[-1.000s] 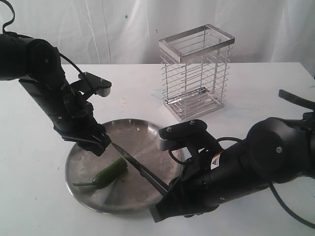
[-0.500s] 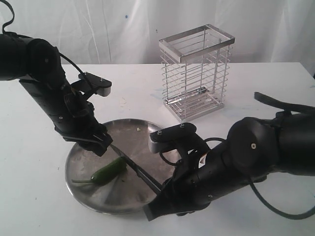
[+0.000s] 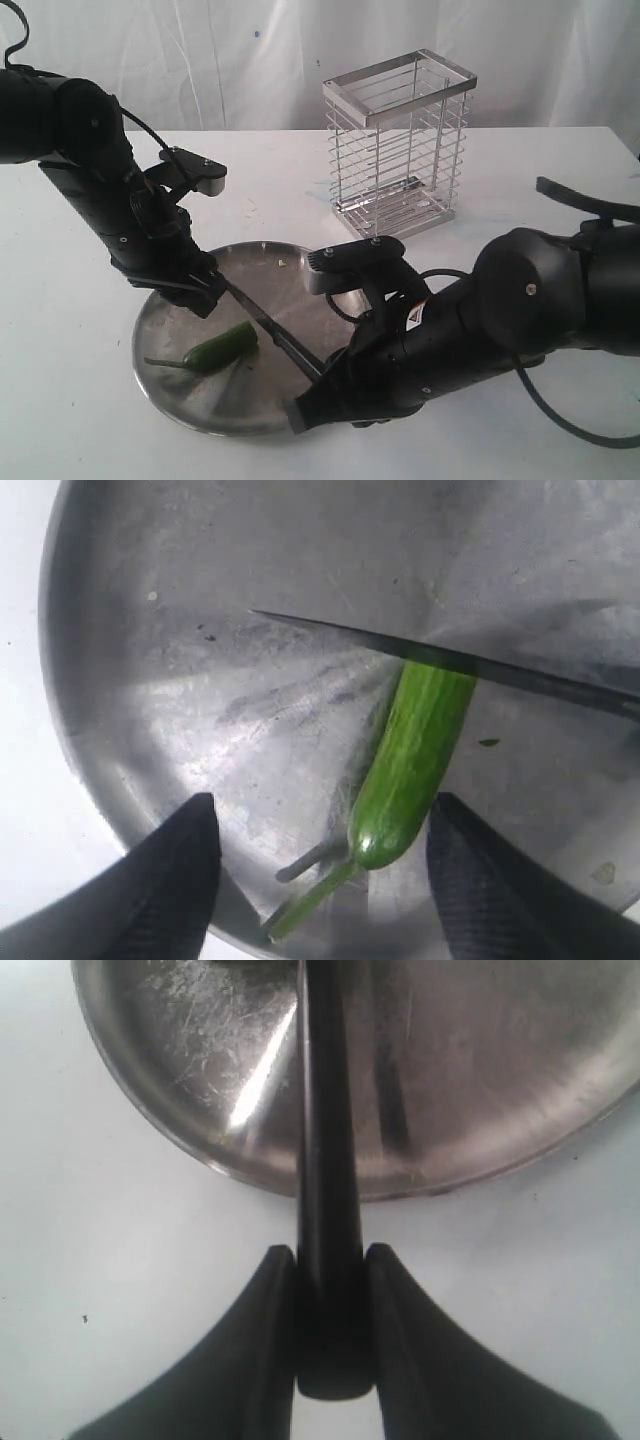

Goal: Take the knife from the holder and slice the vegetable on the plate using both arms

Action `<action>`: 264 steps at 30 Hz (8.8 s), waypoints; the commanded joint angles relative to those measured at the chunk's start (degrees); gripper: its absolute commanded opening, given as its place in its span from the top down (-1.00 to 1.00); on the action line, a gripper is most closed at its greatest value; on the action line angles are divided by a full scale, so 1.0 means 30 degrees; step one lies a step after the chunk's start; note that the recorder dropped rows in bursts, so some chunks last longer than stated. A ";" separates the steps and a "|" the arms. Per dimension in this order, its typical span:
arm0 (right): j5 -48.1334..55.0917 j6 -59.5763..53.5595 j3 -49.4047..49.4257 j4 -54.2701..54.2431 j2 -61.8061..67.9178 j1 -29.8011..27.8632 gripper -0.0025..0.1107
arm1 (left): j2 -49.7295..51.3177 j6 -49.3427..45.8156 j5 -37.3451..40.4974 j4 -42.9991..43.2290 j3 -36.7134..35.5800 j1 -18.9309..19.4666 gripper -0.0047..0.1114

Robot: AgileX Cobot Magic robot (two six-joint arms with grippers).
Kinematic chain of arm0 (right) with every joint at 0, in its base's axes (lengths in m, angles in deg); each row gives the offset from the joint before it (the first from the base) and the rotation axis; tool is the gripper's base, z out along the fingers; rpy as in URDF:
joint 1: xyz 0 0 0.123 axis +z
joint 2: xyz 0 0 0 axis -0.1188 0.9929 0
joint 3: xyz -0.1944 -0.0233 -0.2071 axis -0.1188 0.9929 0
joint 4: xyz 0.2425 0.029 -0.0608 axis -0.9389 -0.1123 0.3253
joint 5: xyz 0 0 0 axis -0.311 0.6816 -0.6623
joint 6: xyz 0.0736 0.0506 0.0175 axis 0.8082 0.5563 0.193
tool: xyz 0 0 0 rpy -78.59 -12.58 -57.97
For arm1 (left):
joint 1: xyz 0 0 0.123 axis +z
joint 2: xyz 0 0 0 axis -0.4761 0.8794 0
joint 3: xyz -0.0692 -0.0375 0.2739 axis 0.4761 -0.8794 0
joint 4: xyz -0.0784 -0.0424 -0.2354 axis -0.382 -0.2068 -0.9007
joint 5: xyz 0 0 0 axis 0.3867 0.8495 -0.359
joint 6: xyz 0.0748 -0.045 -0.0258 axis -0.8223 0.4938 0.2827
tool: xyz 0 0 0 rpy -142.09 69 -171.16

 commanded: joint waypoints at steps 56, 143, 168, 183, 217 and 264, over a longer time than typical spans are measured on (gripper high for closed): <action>-0.0812 0.3349 -0.0133 0.0434 0.1272 0.1175 0.94 | 0.0551 -0.5160 -0.1563 -0.6885 -0.0057 -0.0007 -0.17; -0.0207 0.3265 -0.0167 0.0820 0.2134 0.1175 0.94 | 0.1260 -0.7358 -0.0612 -0.4056 -0.2319 -0.0756 -0.17; 0.3481 0.4198 -0.0230 0.2896 0.2134 0.1175 0.94 | 0.1830 -0.4809 -0.3483 -0.4374 -0.3368 -0.0756 0.21; 0.7670 0.6421 -0.3997 0.7204 0.3081 0.1175 0.94 | 0.1625 -0.4104 -0.3063 -0.6020 -0.3368 -0.0756 0.86; 1.0560 0.9320 -0.5735 1.3066 0.2879 0.1618 0.94 | -0.0518 -0.3918 -0.1743 -0.4580 -0.3368 0.0444 0.86; 1.0189 0.8104 -0.3948 1.0453 0.1626 0.0383 0.94 | 0.0041 -0.6364 -0.4397 -1.1234 -0.6064 0.0362 0.27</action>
